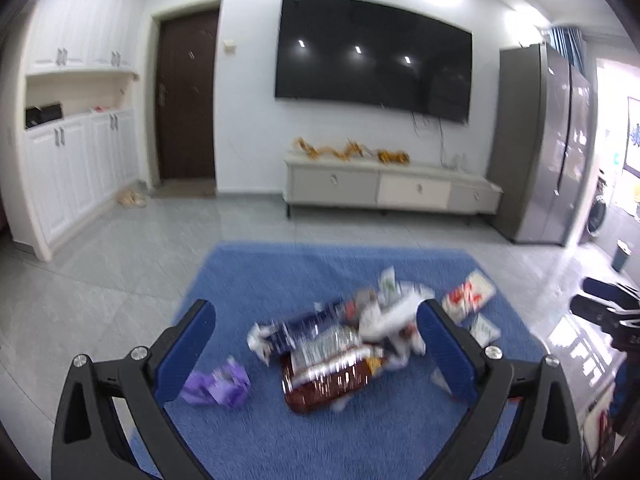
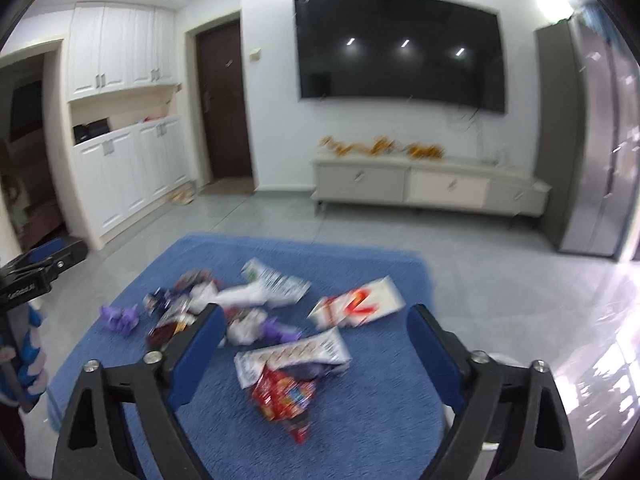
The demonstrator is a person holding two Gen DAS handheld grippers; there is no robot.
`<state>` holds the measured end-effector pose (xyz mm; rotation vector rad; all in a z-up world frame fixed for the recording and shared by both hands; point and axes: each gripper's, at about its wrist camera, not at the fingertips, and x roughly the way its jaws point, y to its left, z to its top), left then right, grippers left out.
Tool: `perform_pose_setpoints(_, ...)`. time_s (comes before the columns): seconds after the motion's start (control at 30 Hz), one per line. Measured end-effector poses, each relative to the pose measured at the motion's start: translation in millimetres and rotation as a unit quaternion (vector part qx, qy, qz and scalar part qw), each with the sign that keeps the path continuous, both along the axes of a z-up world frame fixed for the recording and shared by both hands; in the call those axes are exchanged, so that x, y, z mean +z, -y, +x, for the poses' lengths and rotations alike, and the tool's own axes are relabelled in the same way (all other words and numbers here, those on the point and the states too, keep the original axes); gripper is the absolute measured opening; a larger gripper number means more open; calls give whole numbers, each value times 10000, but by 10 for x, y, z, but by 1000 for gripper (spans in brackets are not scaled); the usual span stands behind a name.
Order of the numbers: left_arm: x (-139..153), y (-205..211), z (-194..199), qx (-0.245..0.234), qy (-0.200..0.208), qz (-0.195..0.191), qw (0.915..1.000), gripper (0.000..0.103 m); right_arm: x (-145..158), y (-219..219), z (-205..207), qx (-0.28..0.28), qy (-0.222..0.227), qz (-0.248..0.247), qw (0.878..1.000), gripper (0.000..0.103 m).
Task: Collect trash
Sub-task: 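Grasp red snack wrapper with right tool while left tool grasps brown snack bag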
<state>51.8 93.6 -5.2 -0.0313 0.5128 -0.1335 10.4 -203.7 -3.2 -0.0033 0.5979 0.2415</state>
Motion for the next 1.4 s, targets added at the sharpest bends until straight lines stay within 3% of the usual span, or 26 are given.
perform_pose_setpoints(0.2,-501,57,51,-504,-676,274,9961,99,-576,-131,183,721,-872,93,9935,75)
perform_pose_setpoints(0.57,-1023,435,549,-1041,-1268,1166,9795,93,-1157,-293,363,1102,-1554,-130,9816,71)
perform_pose_setpoints(0.73,-1152,460,758,-1012,-1502,1181,9763,70,-1245,-316,426,1157,-1667,-209,9790,66)
perform_pose_setpoints(1.0,-1025,244,819,-1013,-1609,571,9801,59,-1316,-299,482,1226,-1735,-80,9772,52)
perform_pose_setpoints(1.07,-1005,187,845,-1001,-1664,404,9801,51,-1310,-279,467,1254,-1756,-10,9764,45)
perform_pose_setpoints(1.23,-992,132,884,-961,-1763,187,9795,20,-1286,-214,396,1312,-1757,156,9755,27)
perform_pose_setpoints(1.4,-911,145,753,-953,-1654,206,9814,6,-1224,-131,296,1345,-1718,345,9753,18)
